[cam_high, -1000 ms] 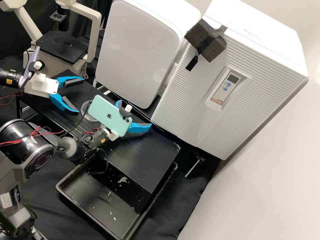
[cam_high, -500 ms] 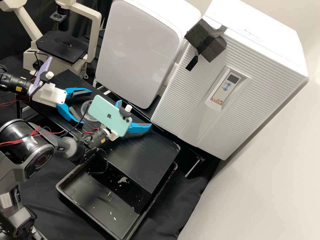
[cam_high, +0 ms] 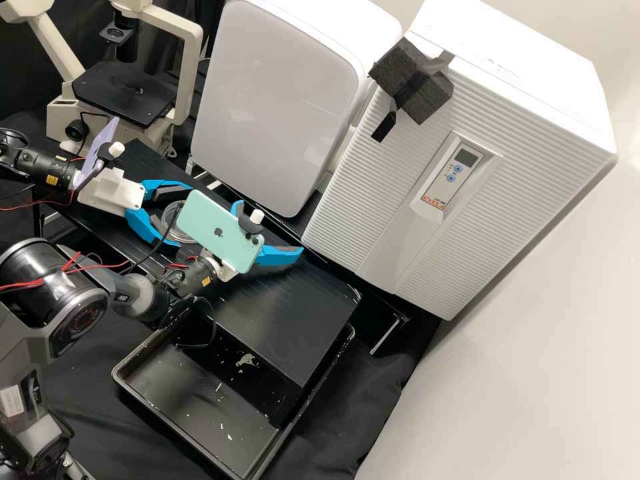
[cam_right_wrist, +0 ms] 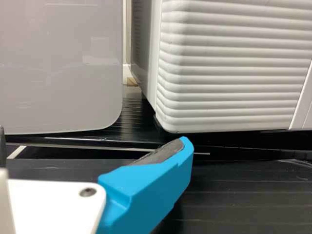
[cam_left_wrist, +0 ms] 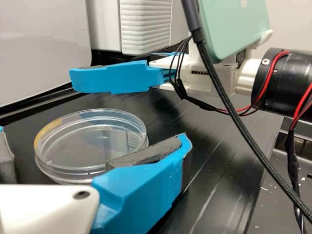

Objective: Place the petri dish on the microscope

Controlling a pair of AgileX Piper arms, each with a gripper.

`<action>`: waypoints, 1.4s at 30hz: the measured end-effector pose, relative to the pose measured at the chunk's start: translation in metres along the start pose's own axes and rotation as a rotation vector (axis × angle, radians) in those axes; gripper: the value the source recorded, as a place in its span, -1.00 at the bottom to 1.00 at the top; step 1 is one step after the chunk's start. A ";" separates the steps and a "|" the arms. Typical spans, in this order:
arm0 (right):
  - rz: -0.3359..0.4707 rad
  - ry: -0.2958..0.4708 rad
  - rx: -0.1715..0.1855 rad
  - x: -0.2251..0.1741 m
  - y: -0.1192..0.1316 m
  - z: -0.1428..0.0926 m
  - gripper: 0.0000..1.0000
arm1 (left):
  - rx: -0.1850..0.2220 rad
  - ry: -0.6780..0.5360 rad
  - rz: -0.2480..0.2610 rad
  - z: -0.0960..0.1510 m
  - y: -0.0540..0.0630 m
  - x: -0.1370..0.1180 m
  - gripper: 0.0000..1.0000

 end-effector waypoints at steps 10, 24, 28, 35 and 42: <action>0.000 0.000 0.000 0.000 0.000 0.000 1.00 | -0.025 -0.004 0.001 0.001 0.003 0.002 1.00; 0.000 0.000 0.000 0.000 0.000 0.000 1.00 | -0.019 0.006 -0.009 0.000 0.005 0.006 1.00; 0.000 0.000 0.000 0.000 0.000 0.000 1.00 | -0.019 0.003 -0.013 0.001 0.004 0.008 1.00; 0.000 0.000 0.000 0.000 0.000 0.000 1.00 | -0.022 -0.002 -0.010 0.002 0.003 0.010 -1.00; 0.000 0.000 0.000 0.000 0.000 0.000 1.00 | -0.021 -0.005 -0.005 0.002 0.003 0.010 -1.00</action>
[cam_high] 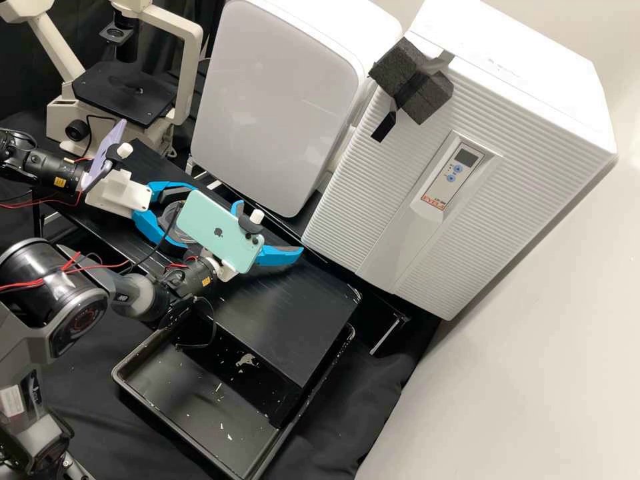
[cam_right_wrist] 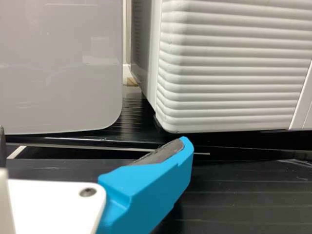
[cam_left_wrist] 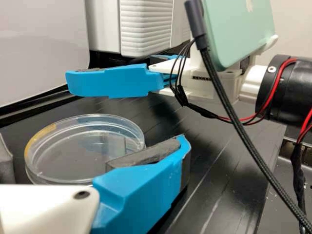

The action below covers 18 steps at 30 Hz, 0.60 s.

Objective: Place the petri dish on the microscope

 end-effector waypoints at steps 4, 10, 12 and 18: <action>0.000 0.000 0.000 0.000 0.000 0.000 1.00 | -0.006 -0.001 0.005 0.000 0.000 0.000 -1.00; 0.000 0.000 0.000 0.000 0.000 0.000 1.00 | -0.007 -0.004 0.004 0.001 -0.002 -0.001 -1.00; 0.000 0.000 0.000 0.000 0.000 0.000 1.00 | -0.010 -0.005 0.006 0.001 -0.002 -0.001 -1.00; 0.000 0.000 0.000 0.000 0.000 0.000 1.00 | -0.011 -0.009 0.012 0.000 -0.004 0.000 -1.00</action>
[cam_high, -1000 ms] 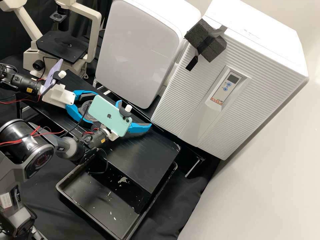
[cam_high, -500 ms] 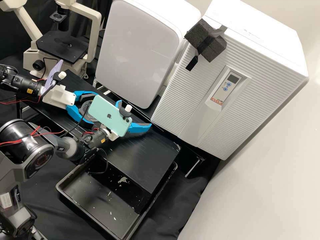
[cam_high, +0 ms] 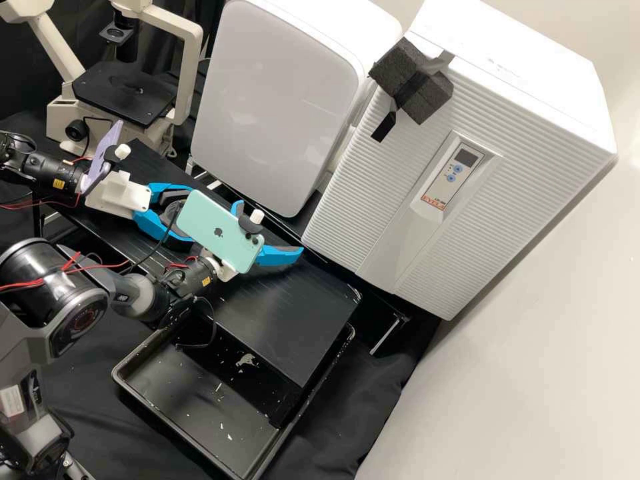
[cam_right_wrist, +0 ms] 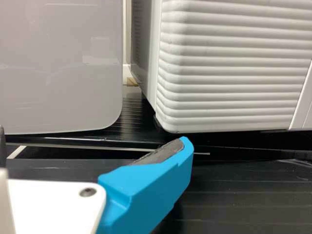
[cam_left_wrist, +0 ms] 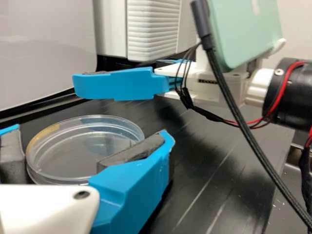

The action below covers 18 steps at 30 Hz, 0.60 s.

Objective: Place the petri dish on the microscope

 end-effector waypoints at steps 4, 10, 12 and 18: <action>0.000 0.000 0.000 0.000 0.000 0.000 1.00 | 0.006 0.001 0.000 0.000 0.000 0.000 -1.00; 0.000 0.000 0.000 0.000 0.000 0.000 1.00 | 0.006 -0.006 0.002 0.000 -0.002 -0.001 -1.00; 0.000 0.000 0.000 0.000 0.000 0.000 1.00 | 0.000 -0.007 0.005 0.000 -0.004 -0.002 -1.00; 0.000 0.000 0.000 0.000 0.000 0.000 1.00 | -0.002 0.004 0.019 -0.005 -0.005 -0.014 -1.00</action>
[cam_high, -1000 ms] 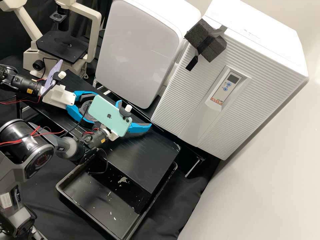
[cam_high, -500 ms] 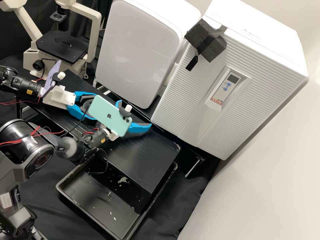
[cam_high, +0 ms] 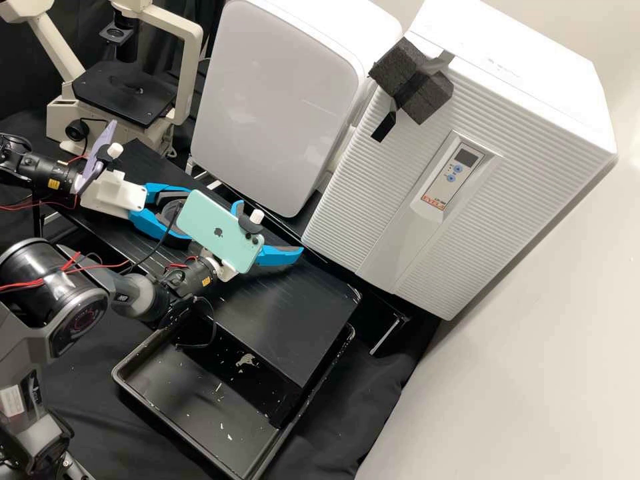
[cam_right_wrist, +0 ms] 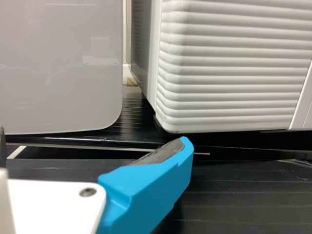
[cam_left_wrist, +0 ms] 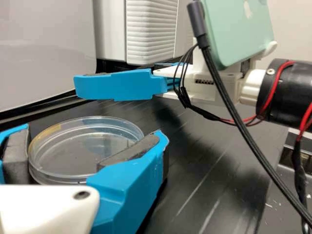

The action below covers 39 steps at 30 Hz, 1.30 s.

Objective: Place the petri dish on the microscope

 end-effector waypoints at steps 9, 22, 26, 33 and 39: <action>0.000 0.000 0.000 0.000 0.000 0.000 1.00 | -0.018 0.106 0.040 -0.022 0.013 -0.051 -1.00; 0.000 0.000 0.000 0.000 0.000 0.000 1.00 | -0.078 0.363 0.316 -0.075 0.055 -0.142 -1.00; 0.000 0.000 0.000 0.000 0.000 0.000 1.00 | -0.064 0.501 0.365 -0.098 0.059 -0.160 -1.00; 0.000 0.000 0.000 0.000 0.000 0.000 1.00 | -0.067 0.648 0.347 -0.131 0.059 -0.163 -1.00; 0.000 0.000 0.000 0.000 0.000 0.000 1.00 | -0.077 0.671 0.315 -0.146 0.057 -0.153 -1.00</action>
